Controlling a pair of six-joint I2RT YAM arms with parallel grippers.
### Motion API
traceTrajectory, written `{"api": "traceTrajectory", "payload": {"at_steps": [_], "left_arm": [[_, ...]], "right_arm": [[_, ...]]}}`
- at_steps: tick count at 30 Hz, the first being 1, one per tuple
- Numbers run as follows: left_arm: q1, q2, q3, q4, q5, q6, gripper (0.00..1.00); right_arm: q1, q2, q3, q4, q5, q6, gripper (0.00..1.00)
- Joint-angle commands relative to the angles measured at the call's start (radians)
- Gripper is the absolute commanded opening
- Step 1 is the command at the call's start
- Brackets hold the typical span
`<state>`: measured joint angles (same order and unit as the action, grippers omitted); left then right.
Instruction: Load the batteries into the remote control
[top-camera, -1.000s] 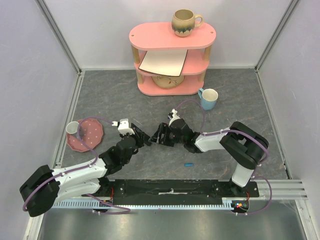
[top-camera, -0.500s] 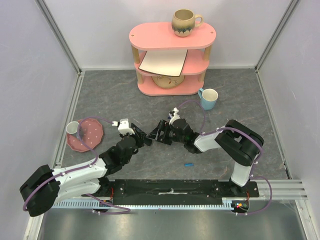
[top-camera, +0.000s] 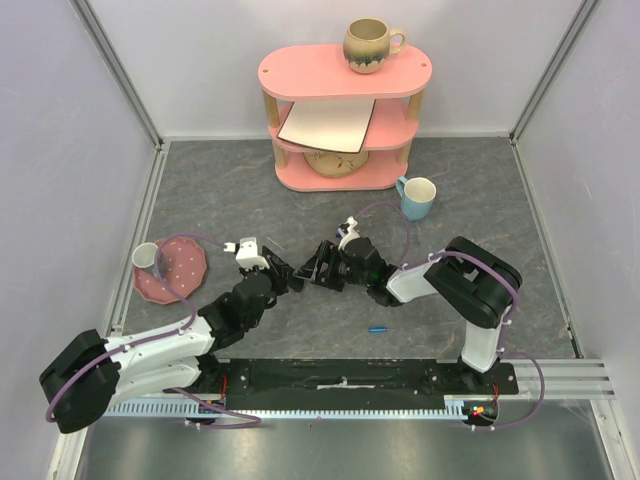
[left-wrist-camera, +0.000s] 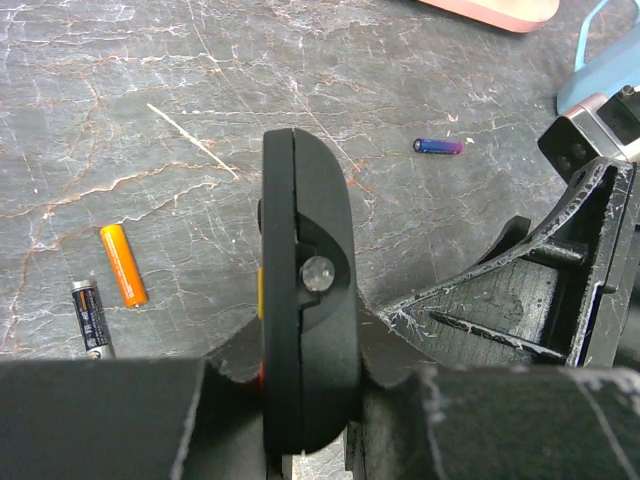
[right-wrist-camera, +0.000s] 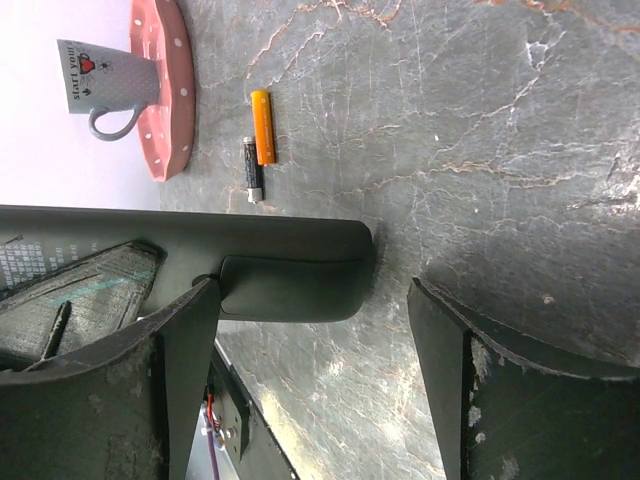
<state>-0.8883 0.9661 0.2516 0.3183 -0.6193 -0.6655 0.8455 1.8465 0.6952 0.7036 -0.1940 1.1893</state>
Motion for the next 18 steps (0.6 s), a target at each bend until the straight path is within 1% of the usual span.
{"api": "traceTrajectory", "payload": {"at_steps": [1, 3, 7, 11, 16, 18], "left_arm": [[-0.008, 0.022, -0.02, -0.094, 0.012, 0.014, 0.02], [-0.009, 0.02, -0.02, -0.093, 0.01, 0.017, 0.02], [-0.009, 0.023, -0.018, -0.094, 0.012, 0.018, 0.02], [-0.011, 0.029, -0.015, -0.093, 0.013, 0.017, 0.02], [-0.012, 0.028, -0.018, -0.091, 0.015, 0.018, 0.02], [-0.014, 0.028, -0.02, -0.088, 0.015, 0.018, 0.02]], "right_arm": [[-0.002, 0.045, 0.009, 0.071, -0.001, 0.032, 0.84], [0.0, 0.051, 0.007, 0.092, 0.002, 0.041, 0.84], [0.0, 0.057, 0.006, 0.077, 0.013, 0.043, 0.84], [0.0, 0.08, -0.011, 0.155, 0.008, 0.078, 0.84], [0.0, 0.105, -0.019, 0.2, -0.002, 0.101, 0.83], [0.0, 0.106, -0.01, 0.18, -0.002, 0.095, 0.82]]}}
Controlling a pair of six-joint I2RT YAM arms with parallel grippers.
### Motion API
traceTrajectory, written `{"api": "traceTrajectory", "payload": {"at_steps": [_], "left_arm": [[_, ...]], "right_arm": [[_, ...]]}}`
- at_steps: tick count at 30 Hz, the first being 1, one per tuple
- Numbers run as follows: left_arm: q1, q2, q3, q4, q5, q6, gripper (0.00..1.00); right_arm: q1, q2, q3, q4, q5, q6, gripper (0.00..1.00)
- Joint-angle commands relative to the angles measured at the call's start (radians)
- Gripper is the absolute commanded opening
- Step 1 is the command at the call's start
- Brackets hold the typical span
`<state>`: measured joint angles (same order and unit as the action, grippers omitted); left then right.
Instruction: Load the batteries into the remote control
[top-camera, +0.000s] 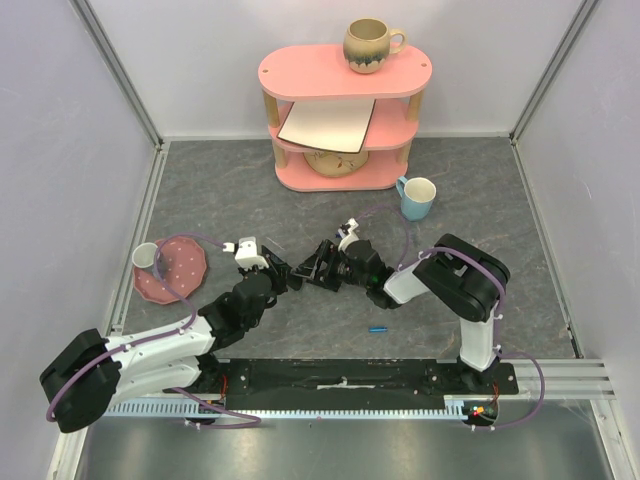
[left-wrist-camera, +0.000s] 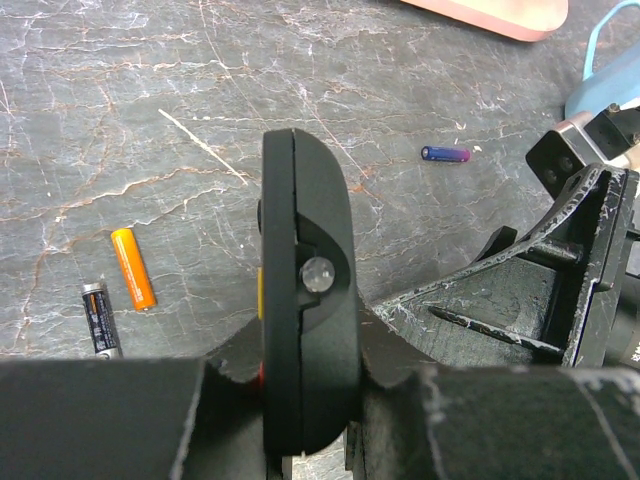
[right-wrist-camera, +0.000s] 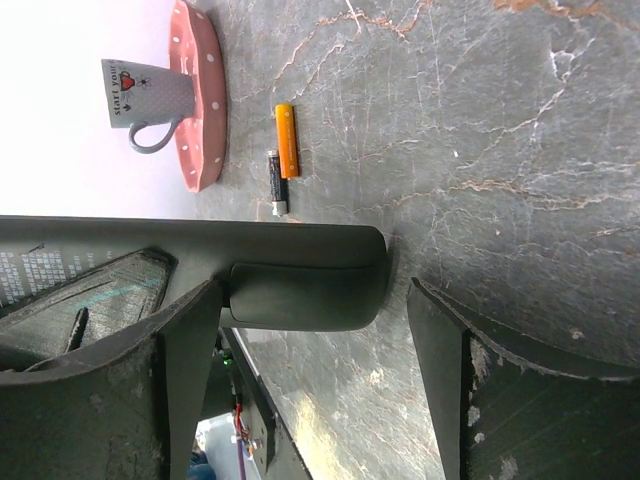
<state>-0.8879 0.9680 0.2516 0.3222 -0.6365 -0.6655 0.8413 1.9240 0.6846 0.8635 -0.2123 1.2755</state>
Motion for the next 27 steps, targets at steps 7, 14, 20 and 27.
{"api": "traceTrajectory", "payload": {"at_steps": [7, 14, 20, 27], "left_arm": [[-0.016, 0.034, -0.02, -0.081, 0.034, 0.024, 0.02], [-0.017, 0.034, -0.015, -0.074, 0.034, 0.029, 0.02], [-0.017, 0.038, -0.012, -0.069, 0.034, 0.03, 0.02], [-0.019, 0.049, -0.014, -0.06, 0.034, 0.024, 0.02]], "right_arm": [[0.005, 0.017, 0.038, -0.116, 0.025, -0.044, 0.79], [0.01, -0.01, 0.087, -0.316, 0.053, -0.125, 0.72], [0.016, 0.004, 0.112, -0.412, 0.056, -0.148, 0.47], [0.019, 0.006, 0.118, -0.472, 0.059, -0.166, 0.18]]}}
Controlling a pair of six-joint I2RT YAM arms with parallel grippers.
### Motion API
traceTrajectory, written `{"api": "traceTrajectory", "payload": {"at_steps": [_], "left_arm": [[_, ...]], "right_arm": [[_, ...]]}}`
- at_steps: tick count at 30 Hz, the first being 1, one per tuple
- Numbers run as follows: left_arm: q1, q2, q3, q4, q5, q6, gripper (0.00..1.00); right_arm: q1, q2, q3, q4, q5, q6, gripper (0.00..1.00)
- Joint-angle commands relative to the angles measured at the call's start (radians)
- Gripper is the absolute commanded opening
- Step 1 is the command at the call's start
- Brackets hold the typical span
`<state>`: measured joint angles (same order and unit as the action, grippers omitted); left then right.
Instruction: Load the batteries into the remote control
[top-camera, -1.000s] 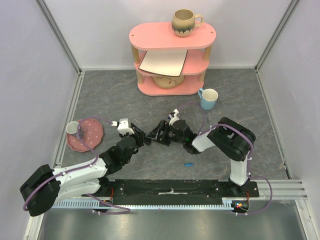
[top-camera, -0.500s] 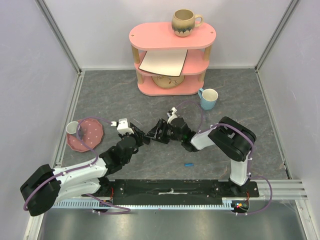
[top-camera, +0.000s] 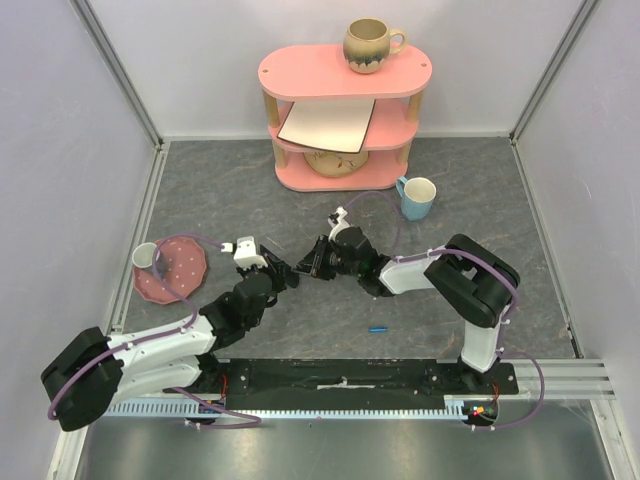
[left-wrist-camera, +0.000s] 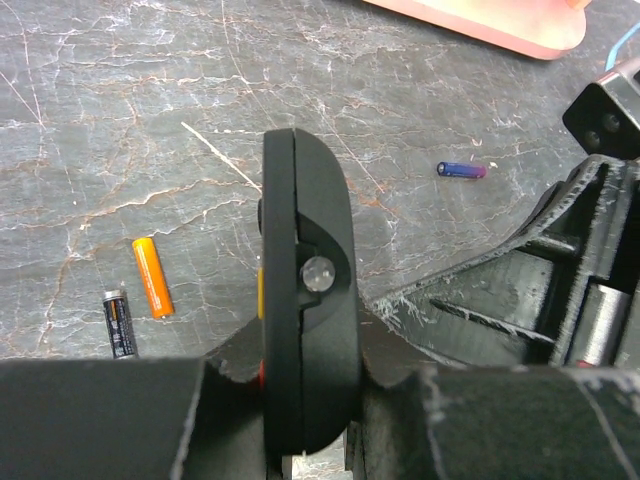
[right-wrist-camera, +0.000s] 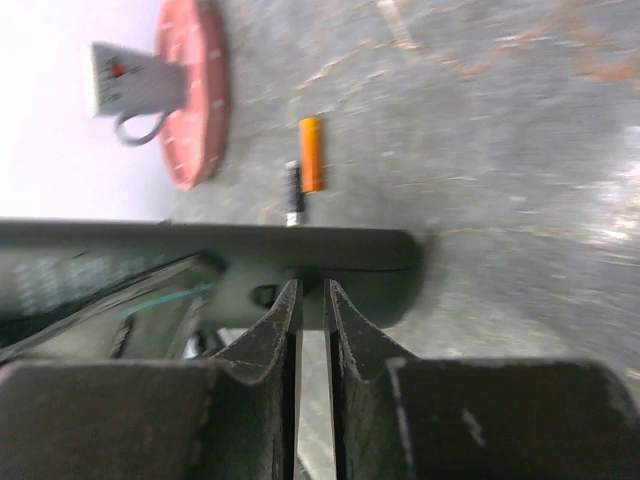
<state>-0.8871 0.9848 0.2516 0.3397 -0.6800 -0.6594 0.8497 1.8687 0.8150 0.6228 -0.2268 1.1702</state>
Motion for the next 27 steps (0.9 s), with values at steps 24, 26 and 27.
{"api": "traceTrajectory", "payload": {"at_steps": [24, 26, 27], "left_arm": [[-0.021, 0.025, -0.092, 0.021, 0.089, -0.025, 0.02], [-0.018, 0.022, -0.113, 0.063, 0.096, -0.043, 0.02], [-0.018, 0.02, -0.12, 0.082, 0.102, -0.043, 0.02]], "right_arm": [[0.011, -0.19, -0.128, -0.262, 0.185, -0.253, 0.98], [0.011, -0.215, -0.122, -0.291, 0.221, -0.285, 0.98], [0.011, -0.224, -0.122, -0.314, 0.248, -0.291, 0.98]]}}
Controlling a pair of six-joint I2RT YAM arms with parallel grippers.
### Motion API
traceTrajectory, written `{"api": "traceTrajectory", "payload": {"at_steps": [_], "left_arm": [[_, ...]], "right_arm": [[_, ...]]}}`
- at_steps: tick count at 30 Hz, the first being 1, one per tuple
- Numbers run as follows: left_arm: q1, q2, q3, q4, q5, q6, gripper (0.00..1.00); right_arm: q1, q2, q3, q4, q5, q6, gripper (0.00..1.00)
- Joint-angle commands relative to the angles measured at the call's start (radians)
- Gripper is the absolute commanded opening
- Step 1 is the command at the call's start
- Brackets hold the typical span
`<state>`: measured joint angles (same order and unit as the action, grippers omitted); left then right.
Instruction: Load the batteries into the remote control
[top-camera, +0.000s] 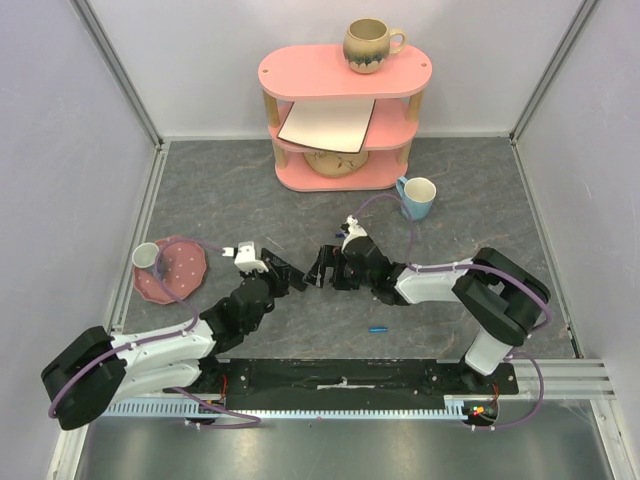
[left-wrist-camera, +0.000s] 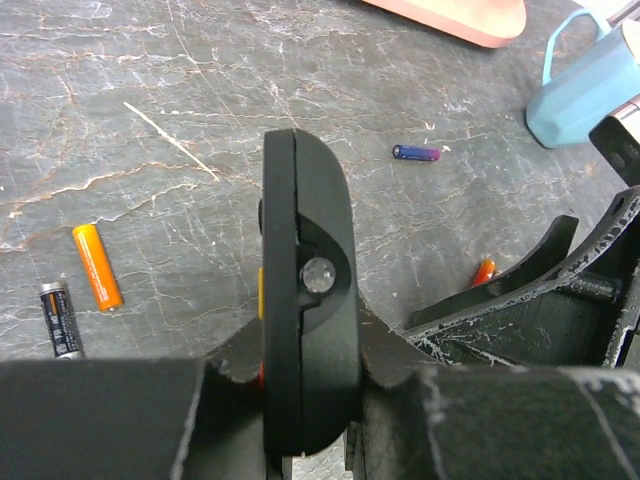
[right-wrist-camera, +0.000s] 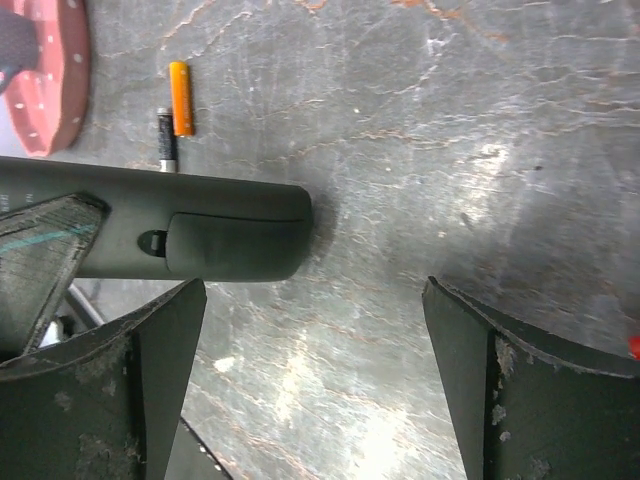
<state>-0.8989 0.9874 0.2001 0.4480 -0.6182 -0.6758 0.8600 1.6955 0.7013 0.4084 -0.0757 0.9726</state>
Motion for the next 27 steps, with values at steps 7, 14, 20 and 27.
{"api": "traceTrajectory", "payload": {"at_steps": [7, 14, 20, 27], "left_arm": [[-0.005, 0.027, -0.155, 0.133, 0.052, -0.073, 0.02], [-0.003, 0.02, -0.228, 0.259, 0.009, -0.099, 0.02], [-0.003, 0.016, -0.216, 0.216, 0.02, -0.091, 0.02], [-0.005, -0.007, -0.159, 0.089, 0.008, -0.058, 0.02]], "right_arm": [[-0.001, -0.062, 0.006, -0.096, 0.111, -0.135, 0.98], [-0.009, -0.033, -0.054, 0.073, 0.018, -0.052, 0.97], [-0.016, -0.039, -0.042, 0.148, -0.068, -0.081, 0.98], [-0.016, 0.006, 0.017, 0.141, -0.107, -0.061, 0.98]]}}
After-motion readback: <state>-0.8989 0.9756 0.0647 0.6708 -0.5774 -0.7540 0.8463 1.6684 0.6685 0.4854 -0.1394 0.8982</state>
